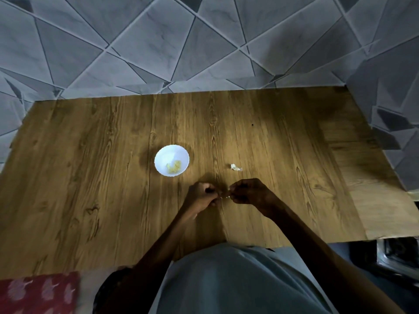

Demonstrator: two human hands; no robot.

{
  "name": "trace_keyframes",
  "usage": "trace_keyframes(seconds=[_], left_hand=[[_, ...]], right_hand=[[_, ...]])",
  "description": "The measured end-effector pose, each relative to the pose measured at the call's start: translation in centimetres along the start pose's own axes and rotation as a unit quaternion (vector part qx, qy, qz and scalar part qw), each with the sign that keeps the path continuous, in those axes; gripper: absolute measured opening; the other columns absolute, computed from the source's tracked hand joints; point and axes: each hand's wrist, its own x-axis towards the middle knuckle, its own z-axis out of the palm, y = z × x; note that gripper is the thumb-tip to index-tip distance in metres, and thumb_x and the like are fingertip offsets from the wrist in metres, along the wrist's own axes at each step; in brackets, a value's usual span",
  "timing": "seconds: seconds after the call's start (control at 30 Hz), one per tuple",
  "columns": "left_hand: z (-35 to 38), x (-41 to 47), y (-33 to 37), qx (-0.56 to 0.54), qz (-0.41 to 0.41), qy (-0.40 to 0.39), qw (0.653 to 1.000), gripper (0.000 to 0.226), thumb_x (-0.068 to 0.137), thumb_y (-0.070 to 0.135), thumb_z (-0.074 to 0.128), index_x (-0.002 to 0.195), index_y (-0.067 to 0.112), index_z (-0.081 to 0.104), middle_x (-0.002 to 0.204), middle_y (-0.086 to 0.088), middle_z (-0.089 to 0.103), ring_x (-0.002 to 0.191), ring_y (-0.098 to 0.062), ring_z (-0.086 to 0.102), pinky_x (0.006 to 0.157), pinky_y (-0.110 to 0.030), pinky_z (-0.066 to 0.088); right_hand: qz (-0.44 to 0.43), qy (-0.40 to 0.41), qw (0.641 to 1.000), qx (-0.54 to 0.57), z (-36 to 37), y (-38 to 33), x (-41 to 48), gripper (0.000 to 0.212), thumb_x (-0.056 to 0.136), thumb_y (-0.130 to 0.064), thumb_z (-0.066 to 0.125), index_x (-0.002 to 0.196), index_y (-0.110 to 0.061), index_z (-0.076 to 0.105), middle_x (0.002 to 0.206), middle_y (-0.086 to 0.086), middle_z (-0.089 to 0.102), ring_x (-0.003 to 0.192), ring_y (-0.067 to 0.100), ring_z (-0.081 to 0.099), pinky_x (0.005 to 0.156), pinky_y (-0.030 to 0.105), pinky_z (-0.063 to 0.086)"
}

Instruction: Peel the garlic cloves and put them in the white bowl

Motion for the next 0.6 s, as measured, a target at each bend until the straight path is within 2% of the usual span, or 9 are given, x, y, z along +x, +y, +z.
trace_keyframes(seconds=[0.23,0.37,0.5,0.6], left_hand=[[0.3,1.1,-0.3,0.07,0.025,0.052,0.996,0.01,0.087,0.011,0.066,0.086,0.014,0.075,0.071,0.002,0.072,0.056,-0.003,0.065,0.059,-0.014,0.051],[0.3,1.7,0.1,0.118,0.035,0.037,0.992,0.012,0.089,0.011,0.062,0.086,0.016,0.073,0.072,0.0,0.071,0.057,-0.005,0.064,0.061,-0.017,0.051],[0.3,2.0,0.3,0.118,0.032,0.034,0.992,0.011,0.087,0.009,0.064,0.086,0.016,0.072,0.073,0.001,0.07,0.06,-0.007,0.063,0.06,-0.017,0.049],[0.3,2.2,0.1,0.123,0.041,0.053,0.99,0.012,0.079,0.007,0.071,0.081,0.018,0.071,0.071,0.009,0.066,0.066,-0.005,0.061,0.057,-0.01,0.042]], right_hand=[[0.028,0.073,0.996,-0.047,-0.2,1.5,0.9,0.01,0.089,-0.003,0.067,0.095,0.004,0.071,0.093,0.019,0.073,0.088,0.028,0.072,0.081,0.038,0.06],[0.018,0.097,0.994,-0.047,-0.2,1.8,1.3,0.012,0.088,-0.005,0.069,0.095,0.005,0.07,0.091,0.02,0.072,0.083,0.027,0.071,0.076,0.035,0.06],[0.014,0.115,0.992,-0.058,0.1,1.8,1.7,0.013,0.087,-0.005,0.07,0.096,0.004,0.07,0.092,0.02,0.072,0.08,0.024,0.072,0.069,0.028,0.058],[0.006,0.115,0.991,-0.063,0.3,1.7,1.8,0.012,0.088,-0.005,0.069,0.097,0.002,0.07,0.092,0.018,0.073,0.081,0.024,0.073,0.067,0.026,0.058]])
